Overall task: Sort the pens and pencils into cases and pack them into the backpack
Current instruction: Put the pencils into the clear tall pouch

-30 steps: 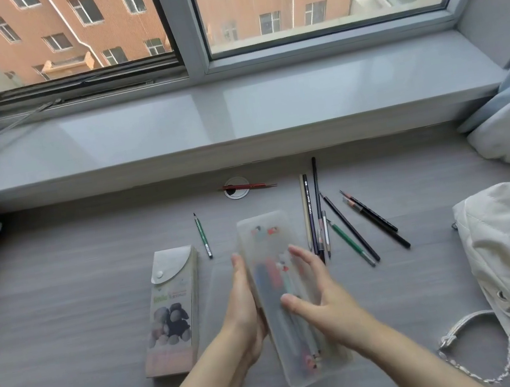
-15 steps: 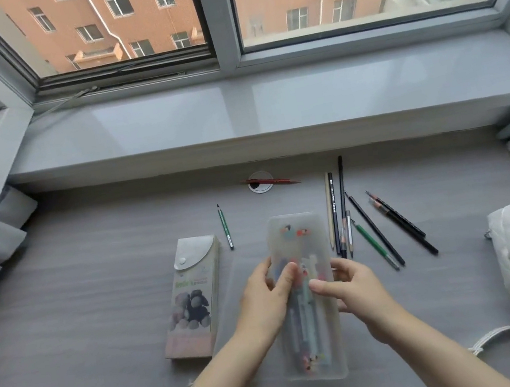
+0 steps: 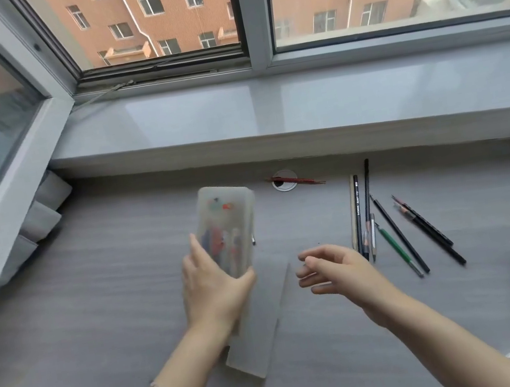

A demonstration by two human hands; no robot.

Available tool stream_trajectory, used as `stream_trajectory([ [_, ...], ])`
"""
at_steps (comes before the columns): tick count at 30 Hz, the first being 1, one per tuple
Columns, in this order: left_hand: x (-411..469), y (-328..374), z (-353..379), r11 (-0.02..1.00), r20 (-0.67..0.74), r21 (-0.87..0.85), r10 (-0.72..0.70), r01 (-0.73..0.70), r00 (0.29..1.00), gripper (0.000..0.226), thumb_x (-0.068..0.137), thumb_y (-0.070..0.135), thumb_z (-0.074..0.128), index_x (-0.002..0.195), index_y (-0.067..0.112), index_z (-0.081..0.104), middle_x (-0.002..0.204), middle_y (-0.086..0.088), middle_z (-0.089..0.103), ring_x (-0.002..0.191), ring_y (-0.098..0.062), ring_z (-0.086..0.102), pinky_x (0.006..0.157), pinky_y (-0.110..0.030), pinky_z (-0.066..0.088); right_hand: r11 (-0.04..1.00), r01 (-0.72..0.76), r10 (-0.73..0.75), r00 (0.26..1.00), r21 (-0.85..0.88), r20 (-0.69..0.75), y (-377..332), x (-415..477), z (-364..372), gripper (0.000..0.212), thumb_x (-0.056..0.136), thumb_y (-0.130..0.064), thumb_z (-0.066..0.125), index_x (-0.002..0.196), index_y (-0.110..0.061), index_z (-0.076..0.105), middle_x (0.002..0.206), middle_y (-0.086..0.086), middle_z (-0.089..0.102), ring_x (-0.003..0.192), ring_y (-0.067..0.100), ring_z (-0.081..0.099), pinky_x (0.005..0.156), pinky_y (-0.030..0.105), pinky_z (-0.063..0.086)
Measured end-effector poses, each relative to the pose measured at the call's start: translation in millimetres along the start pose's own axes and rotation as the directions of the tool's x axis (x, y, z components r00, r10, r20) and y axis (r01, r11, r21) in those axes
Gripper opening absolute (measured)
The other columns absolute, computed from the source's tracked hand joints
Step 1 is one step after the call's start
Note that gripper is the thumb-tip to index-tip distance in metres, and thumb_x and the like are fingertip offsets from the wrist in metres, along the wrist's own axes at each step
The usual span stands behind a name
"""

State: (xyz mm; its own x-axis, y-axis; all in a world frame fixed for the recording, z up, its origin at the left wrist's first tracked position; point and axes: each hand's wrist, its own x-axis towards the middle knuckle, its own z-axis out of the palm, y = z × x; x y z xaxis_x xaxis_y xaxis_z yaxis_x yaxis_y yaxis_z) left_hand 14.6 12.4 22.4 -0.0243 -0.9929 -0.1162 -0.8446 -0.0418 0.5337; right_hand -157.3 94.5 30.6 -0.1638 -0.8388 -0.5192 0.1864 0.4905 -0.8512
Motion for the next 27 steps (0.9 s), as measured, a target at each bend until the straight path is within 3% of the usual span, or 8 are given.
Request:
stream_trajectory([
  [6, 53, -76, -28, 0.931, 0.038, 0.157, -0.339, 0.329, 0.94, 0.113, 0.059, 0.032, 0.08, 0.145, 0.011, 0.011, 0.142, -0.023, 0.034, 0.131, -0.038, 0.032, 0.106, -0.046, 0.03, 0.99, -0.108, 0.107, 0.994, -0.091, -0.024, 19, 4, 4, 0.016, 0.091, -0.008, 0.045, 0.089, -0.017, 0.058, 0.078, 0.001, 0.063, 0.068, 0.013, 0.059, 0.061, 0.019, 0.043],
  [12, 54, -100, -17, 0.919, 0.222, 0.163, -0.389, 0.36, 0.894, 0.108, 0.063, 0.031, 0.078, 0.146, 0.011, 0.012, 0.146, -0.024, 0.028, 0.133, -0.04, 0.027, 0.109, -0.045, 0.027, 0.985, -0.122, 0.118, 0.992, -0.125, -0.044, 25, 10, 4, 0.017, 0.09, -0.007, 0.044, 0.088, -0.017, 0.057, 0.077, 0.001, 0.062, 0.068, 0.013, 0.059, 0.058, 0.018, 0.043],
  [15, 45, -77, -12, 0.939, 0.115, 0.287, -0.23, 0.19, 0.966, 0.096, 0.071, 0.036, 0.07, 0.145, 0.01, 0.015, 0.148, -0.025, 0.017, 0.135, -0.04, 0.019, 0.111, -0.045, 0.019, 0.985, -0.132, 0.124, 0.989, -0.114, -0.075, 27, 10, 0, 0.017, 0.089, -0.006, 0.045, 0.087, -0.017, 0.058, 0.078, 0.002, 0.063, 0.068, 0.013, 0.059, 0.058, 0.018, 0.043],
  [17, 30, -51, -3, 0.957, 0.066, 0.288, 0.013, -0.032, 0.998, 0.077, 0.075, 0.032, 0.065, 0.139, 0.008, 0.03, 0.141, -0.021, 0.03, 0.128, -0.036, 0.03, 0.106, -0.043, 0.027, 0.984, -0.138, 0.128, 0.987, -0.109, -0.096, 29, 9, -4, 0.017, 0.089, -0.005, 0.045, 0.089, -0.015, 0.058, 0.078, 0.003, 0.063, 0.068, 0.013, 0.059, 0.059, 0.019, 0.043],
  [19, 9, -24, 11, 0.905, 0.159, 0.36, 0.181, -0.228, 0.97, 0.057, 0.079, 0.038, 0.058, 0.128, 0.012, 0.043, 0.127, -0.013, 0.048, 0.116, -0.03, 0.045, 0.093, -0.037, 0.038, 0.983, -0.145, 0.132, 0.984, -0.11, -0.117, 32, 7, -8, 0.017, 0.089, -0.005, 0.045, 0.093, -0.012, 0.059, 0.079, 0.004, 0.063, 0.069, 0.014, 0.059, 0.061, 0.02, 0.043],
  [22, -20, -1, 42, 0.739, 0.378, 0.577, 0.135, -0.347, 0.916, 0.057, 0.085, 0.055, 0.043, 0.124, 0.013, 0.039, 0.122, -0.011, 0.049, 0.112, -0.028, 0.05, 0.083, -0.035, 0.042, 0.981, -0.157, 0.138, 0.979, -0.117, -0.151, 35, 4, -13, 0.017, 0.088, -0.004, 0.045, 0.094, -0.01, 0.059, 0.08, 0.005, 0.063, 0.069, 0.015, 0.058, 0.06, 0.021, 0.042],
  [25, -33, 5, 66, 0.621, 0.399, 0.71, 0.034, -0.332, 0.916, 0.079, 0.085, 0.057, 0.044, 0.14, 0.008, 0.018, 0.129, -0.021, 0.036, 0.111, -0.032, 0.043, 0.081, -0.035, 0.042, 0.979, -0.17, 0.149, 0.974, -0.116, -0.171, 39, 0, -18, 0.017, 0.088, -0.003, 0.045, 0.095, -0.01, 0.059, 0.079, 0.006, 0.062, 0.069, 0.016, 0.058, 0.06, 0.021, 0.041],
  [27, -38, 4, 75, 0.608, 0.4, 0.729, -0.003, -0.316, 0.917, 0.088, 0.084, 0.056, 0.045, 0.145, 0.01, 0.001, 0.136, -0.024, 0.025, 0.113, -0.035, 0.037, 0.086, -0.038, 0.04, 0.977, -0.183, 0.162, 0.972, -0.112, -0.172, 42, -3, -19, 0.017, 0.088, -0.003, 0.045, 0.096, -0.009, 0.058, 0.08, 0.006, 0.062, 0.07, 0.017, 0.058, 0.06, 0.022, 0.041],
])
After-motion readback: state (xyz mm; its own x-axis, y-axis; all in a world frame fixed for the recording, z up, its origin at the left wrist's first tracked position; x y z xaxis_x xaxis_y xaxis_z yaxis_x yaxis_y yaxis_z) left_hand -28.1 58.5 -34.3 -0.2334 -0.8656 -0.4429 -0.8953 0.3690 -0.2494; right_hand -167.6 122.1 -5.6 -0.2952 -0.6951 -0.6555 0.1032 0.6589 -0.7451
